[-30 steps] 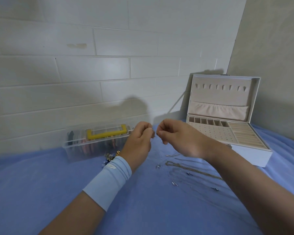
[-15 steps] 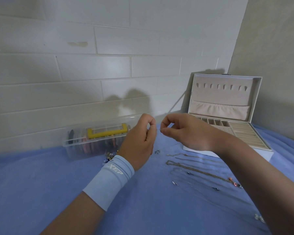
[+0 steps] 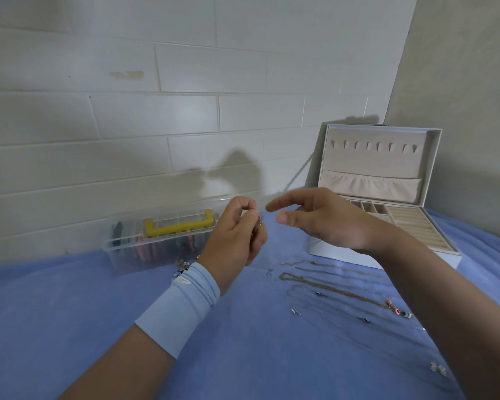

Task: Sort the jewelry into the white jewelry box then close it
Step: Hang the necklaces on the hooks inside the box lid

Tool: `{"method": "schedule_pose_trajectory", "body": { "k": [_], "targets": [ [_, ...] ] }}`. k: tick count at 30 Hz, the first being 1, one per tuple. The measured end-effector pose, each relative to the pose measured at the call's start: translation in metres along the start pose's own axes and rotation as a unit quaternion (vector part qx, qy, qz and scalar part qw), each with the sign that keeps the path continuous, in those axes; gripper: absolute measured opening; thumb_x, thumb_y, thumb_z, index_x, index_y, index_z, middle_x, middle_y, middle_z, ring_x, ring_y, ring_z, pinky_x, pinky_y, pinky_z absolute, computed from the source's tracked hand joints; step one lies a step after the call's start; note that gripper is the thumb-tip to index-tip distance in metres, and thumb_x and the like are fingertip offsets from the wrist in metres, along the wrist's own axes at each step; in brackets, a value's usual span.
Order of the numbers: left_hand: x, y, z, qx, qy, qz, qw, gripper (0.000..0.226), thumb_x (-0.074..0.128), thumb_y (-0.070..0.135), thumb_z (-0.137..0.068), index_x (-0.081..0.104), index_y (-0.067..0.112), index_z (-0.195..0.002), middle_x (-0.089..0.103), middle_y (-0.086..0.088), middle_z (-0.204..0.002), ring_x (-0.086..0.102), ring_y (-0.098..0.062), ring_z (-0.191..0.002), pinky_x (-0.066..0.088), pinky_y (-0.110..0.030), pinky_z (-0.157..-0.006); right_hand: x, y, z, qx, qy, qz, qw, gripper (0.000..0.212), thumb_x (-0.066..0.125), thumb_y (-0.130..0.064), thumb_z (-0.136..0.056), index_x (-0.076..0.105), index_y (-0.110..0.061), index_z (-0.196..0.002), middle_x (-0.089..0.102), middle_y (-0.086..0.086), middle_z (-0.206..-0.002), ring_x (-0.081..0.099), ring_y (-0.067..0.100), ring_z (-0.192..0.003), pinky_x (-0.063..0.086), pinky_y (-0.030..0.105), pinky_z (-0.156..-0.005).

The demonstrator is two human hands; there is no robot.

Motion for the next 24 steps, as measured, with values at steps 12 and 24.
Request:
{"method": "schedule_pose_trajectory", "body": {
  "k": [12,24],
  "targets": [
    [0.004,0.001,0.006,0.019,0.011,-0.012,1.000,0.013,0.032,0.011,-0.106,0.039,0.010,-0.096,0.046,-0.004,-0.044,0.030,-0.013,-0.041,0.026,-0.019,-0.040,0.009,0.011,-0.005,0.024,0.023,0.034,0.999,0.015,0.072,-0.025,-0.093,0.073,-0.013,-0.085,0.053,-0.011,-0.055,0.039,0.006,-0.049,0.035,0.017,-0.050],
    [-0.005,-0.006,0.000,-0.020,0.026,0.028,0.999,0.014,0.032,0.015,-0.107,0.042,0.014,-0.096,0.039,-0.004,-0.045,0.024,-0.015,-0.036,0.022,-0.020,-0.038,0.023,0.004,-0.001,0.044,-0.048,-0.060,0.996,0.015,0.063,-0.013,-0.097,0.066,-0.010,-0.083,0.062,-0.004,-0.063,0.046,0.013,-0.052,0.039,0.022,-0.052]
  ]
}}
Point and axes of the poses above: each hand's wrist, its own z-axis away from the middle knuckle, its own x-axis out of the palm, y = z × x, the point moved 2 cm from there along -z, towards the middle knuckle
